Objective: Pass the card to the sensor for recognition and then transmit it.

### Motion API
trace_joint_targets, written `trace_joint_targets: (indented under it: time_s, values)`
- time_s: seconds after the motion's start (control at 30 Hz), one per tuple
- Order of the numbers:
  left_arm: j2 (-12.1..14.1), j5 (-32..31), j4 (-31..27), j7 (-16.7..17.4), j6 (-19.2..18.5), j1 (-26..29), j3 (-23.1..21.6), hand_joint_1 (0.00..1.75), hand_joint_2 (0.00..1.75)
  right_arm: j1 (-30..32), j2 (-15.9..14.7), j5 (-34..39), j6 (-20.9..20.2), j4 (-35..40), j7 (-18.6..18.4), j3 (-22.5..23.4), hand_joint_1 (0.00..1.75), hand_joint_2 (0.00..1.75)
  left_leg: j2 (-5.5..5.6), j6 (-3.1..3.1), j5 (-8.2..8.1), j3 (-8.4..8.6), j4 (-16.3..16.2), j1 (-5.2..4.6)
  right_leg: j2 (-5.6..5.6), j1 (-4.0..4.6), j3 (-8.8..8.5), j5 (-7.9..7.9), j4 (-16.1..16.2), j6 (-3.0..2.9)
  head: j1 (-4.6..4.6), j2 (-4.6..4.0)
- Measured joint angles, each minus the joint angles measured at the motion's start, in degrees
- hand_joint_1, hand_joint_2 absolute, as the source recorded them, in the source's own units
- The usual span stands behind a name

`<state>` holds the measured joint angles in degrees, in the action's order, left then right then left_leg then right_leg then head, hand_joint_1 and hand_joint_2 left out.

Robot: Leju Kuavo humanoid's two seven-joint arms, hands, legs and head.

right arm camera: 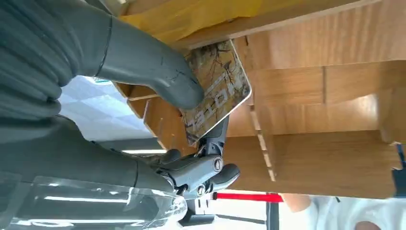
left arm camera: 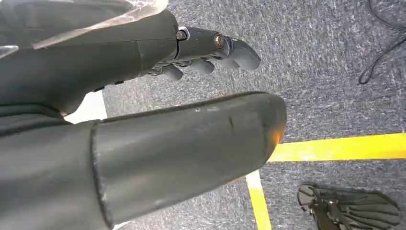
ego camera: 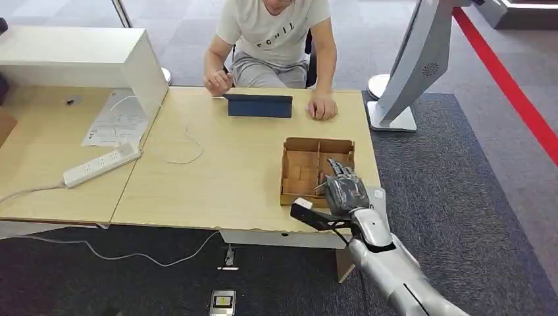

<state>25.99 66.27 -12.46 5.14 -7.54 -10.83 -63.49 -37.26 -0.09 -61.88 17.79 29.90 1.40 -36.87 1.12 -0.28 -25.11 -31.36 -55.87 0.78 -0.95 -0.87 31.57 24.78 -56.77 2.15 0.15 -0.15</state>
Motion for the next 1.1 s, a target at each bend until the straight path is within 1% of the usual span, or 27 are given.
trace_joint_targets:
  time_s: [0.13, 0.33, 0.53, 0.8, 0.97, 1.1]
  values:
    - [0.00, 0.00, -0.05, -0.02, 0.00, -0.05, -0.22, 0.00, 0.00, -0.04, 0.26, -0.02, -0.02, 0.37, 0.33, -0.20, 1.75, 1.75, -0.01, 0.00, 0.00, 0.00, 0.00, 0.00, 0.00, 0.00, 0.00, 0.00, 0.00, 0.00, 0.00, 0.00]
    - [0.00, 0.00, -0.13, -0.63, -0.66, -0.06, -0.83, 0.00, 0.00, -0.15, 0.81, -0.33, 0.70, 2.45, 2.27, -0.66, 1.75, 1.75, 0.00, 0.00, 0.00, 0.00, 0.00, 0.00, -0.01, 0.00, 0.00, 0.00, -0.01, 0.00, -0.02, 0.00]
    - [-0.15, 0.24, -0.15, -0.79, -0.57, -0.02, -0.98, 0.00, 0.00, -1.31, 1.03, -1.40, -0.74, 8.36, 2.01, -1.27, 1.75, 1.75, -0.01, 0.00, 0.01, 0.00, 0.00, 0.01, -0.01, 0.01, 0.01, 0.00, -0.02, -0.01, 0.00, 0.00]
    - [-0.35, 0.26, -0.18, -0.39, -0.24, -0.02, -1.05, 0.00, 0.00, -1.78, 0.94, -2.58, -2.10, 13.99, 1.60, -1.75, 1.75, 1.75, -0.01, 0.00, 0.01, 0.00, 0.00, 0.00, -0.01, 0.00, 0.00, 0.00, -0.02, 0.00, -0.02, 0.00]
    - [-0.37, 0.28, -0.20, -0.26, -0.22, -0.01, -1.07, 0.00, 0.00, -1.80, 0.92, -2.58, -2.25, 16.15, 1.51, -1.95, 1.75, 1.75, -0.01, -0.01, 0.00, 0.00, 0.00, 0.00, -0.01, 0.00, 0.01, 0.00, -0.02, 0.00, 0.00, 0.00]
    - [-0.39, 0.22, -0.20, -0.26, -0.20, -0.02, -1.25, 0.00, 0.00, -2.54, 1.03, -2.58, -1.92, 16.20, 1.97, -2.03, 1.75, 1.75, -0.01, -0.01, 0.01, -0.01, 0.00, 0.00, -0.01, 0.00, 0.01, -0.01, -0.02, -0.01, -0.02, 0.00]
